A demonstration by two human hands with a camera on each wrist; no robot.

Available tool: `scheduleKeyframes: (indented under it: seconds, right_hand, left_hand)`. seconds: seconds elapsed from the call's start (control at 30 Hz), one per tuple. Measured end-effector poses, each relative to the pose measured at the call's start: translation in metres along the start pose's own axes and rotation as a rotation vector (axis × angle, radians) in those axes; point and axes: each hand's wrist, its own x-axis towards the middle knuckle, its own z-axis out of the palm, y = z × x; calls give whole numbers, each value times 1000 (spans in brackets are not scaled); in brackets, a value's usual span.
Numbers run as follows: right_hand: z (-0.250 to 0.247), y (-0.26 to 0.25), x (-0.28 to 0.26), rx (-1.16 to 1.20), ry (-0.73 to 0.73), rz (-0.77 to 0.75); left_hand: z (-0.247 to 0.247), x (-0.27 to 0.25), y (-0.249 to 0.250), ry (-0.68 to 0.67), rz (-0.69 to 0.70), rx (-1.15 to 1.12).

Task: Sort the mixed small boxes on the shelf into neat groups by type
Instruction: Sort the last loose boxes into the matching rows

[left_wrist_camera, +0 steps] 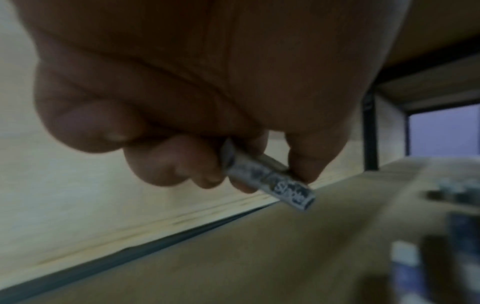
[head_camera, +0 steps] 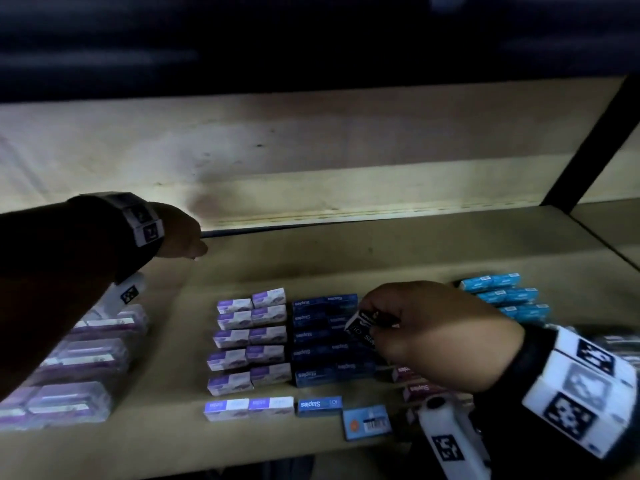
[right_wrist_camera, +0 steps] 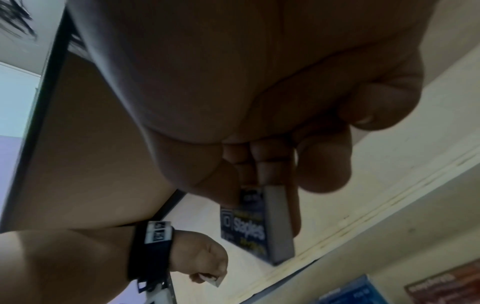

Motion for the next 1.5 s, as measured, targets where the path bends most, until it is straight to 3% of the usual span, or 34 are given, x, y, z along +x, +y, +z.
scheduleKeyframes:
  seconds: [0.2,0.3,0.53,1.07,1.2,1.5]
  right_hand:
    - [-6,10,-14,7,47,31]
    - [-11,19,-26,4,93,68]
    - [-34,60,-61,-66,98,181]
    - [-114,224,-129,-252,89,437]
    - [-123,260,-113,-420,-59,464]
    - [-112,311,-84,-486,-280,464]
  left_hand:
    - [-8,-54,34,145,244,-264]
    - [-11,-76,75,129,374,-358]
    - [-40,-118,178,152,608,-251]
    - [-120,-116,374,328,805,-362]
    - [-136,-108,421,339,818,-342]
    - [-151,-93,510,353,810,-197]
